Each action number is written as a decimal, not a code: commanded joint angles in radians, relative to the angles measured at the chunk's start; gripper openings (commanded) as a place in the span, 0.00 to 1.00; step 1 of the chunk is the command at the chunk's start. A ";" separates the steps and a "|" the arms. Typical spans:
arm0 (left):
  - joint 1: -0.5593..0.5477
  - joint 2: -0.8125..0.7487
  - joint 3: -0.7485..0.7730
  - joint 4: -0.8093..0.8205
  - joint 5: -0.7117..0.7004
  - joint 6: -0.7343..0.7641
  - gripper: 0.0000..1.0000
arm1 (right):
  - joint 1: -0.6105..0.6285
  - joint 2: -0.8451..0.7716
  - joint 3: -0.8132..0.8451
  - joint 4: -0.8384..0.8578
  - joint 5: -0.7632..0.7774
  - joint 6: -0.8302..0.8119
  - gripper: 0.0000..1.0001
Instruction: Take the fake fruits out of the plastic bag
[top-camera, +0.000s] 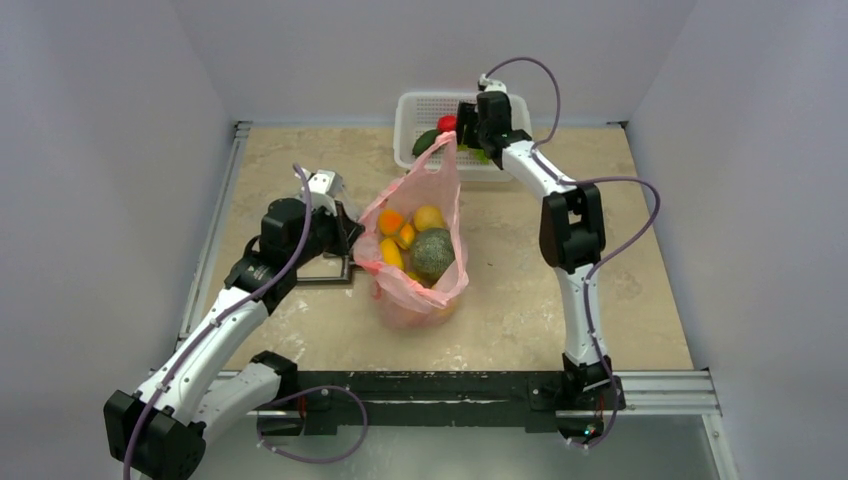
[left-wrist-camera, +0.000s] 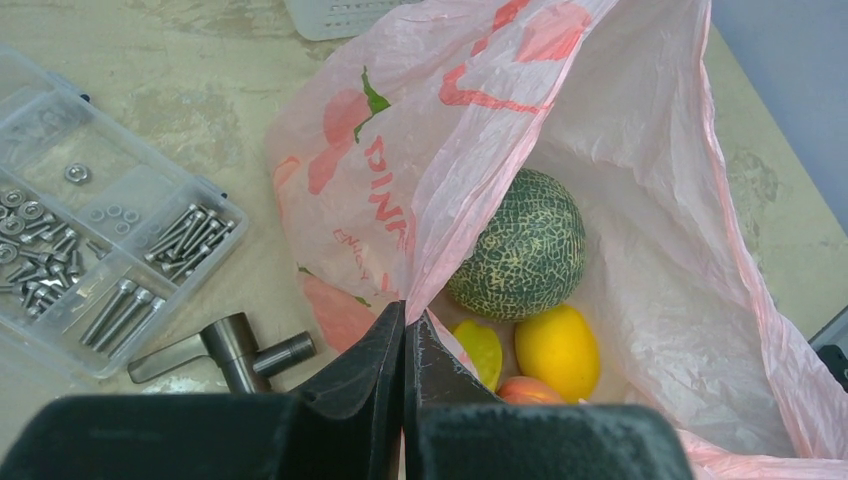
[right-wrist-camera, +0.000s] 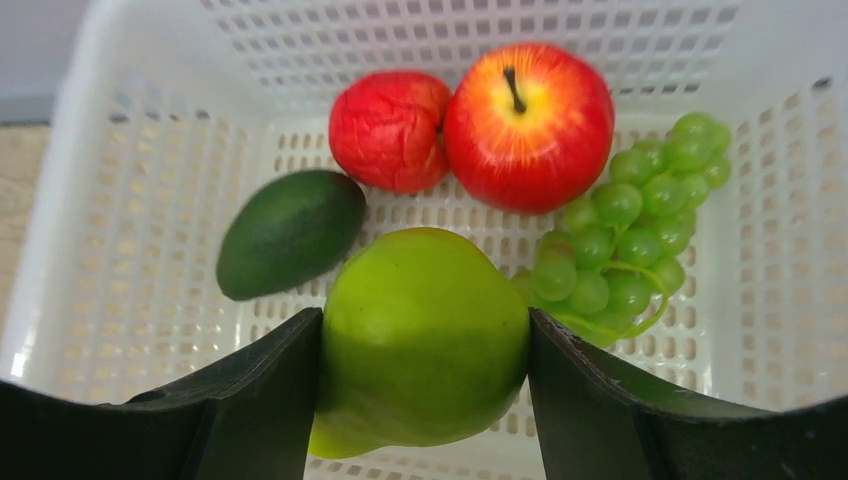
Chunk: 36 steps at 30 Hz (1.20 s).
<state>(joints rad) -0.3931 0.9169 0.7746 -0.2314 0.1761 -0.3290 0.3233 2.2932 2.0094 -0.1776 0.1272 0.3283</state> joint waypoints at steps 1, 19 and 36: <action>0.005 0.000 0.006 0.046 0.055 0.027 0.00 | 0.006 0.003 0.087 -0.023 -0.012 -0.007 0.09; 0.003 -0.006 0.015 0.040 0.184 0.055 0.00 | 0.005 -0.218 0.027 -0.279 -0.008 -0.009 0.99; -0.021 0.002 0.035 -0.004 0.201 0.054 0.00 | 0.057 -1.238 -0.989 -0.144 -0.393 0.145 0.82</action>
<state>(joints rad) -0.3958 0.9199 0.7750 -0.2314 0.3508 -0.2916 0.3305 1.1858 1.0843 -0.3260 -0.0547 0.5003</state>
